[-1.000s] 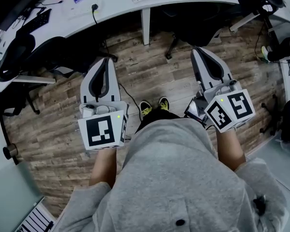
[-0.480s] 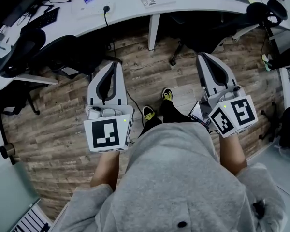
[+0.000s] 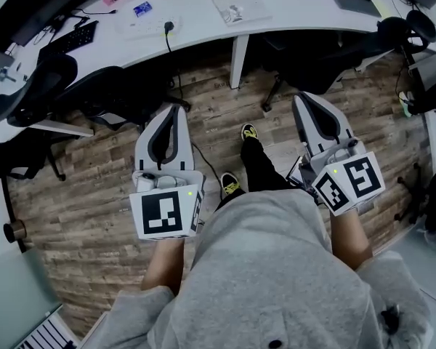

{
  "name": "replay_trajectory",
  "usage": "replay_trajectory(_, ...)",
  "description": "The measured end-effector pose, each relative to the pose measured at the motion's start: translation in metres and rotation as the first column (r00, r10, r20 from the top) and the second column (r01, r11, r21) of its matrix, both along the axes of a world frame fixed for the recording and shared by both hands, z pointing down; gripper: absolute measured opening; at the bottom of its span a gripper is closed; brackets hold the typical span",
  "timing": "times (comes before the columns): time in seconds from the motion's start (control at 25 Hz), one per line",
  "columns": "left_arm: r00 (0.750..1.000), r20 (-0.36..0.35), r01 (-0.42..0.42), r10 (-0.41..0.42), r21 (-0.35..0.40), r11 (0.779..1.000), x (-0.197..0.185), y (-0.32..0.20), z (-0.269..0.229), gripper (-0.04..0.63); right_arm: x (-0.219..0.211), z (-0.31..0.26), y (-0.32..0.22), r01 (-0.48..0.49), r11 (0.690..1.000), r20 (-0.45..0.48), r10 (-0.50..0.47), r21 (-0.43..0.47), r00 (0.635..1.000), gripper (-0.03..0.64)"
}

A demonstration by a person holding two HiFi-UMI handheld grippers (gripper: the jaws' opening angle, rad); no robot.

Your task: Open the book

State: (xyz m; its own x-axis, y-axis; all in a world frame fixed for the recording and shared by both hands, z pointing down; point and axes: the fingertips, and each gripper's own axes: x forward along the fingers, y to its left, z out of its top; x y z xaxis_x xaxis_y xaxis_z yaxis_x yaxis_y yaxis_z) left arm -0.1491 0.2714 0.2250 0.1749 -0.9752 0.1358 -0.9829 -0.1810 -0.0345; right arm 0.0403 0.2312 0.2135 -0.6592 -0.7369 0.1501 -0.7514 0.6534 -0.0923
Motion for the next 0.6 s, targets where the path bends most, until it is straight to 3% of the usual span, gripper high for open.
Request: replay_trajectory(0.6, 1.0, 0.01, -0.029, 0.029, 0.003, 1.0, 0.01, -0.072, 0.003, 0.008, 0.014, 0.007, -0.076, -0.03, 1.0, 0.045, 0.03, 0.001, 0.999, 0.029)
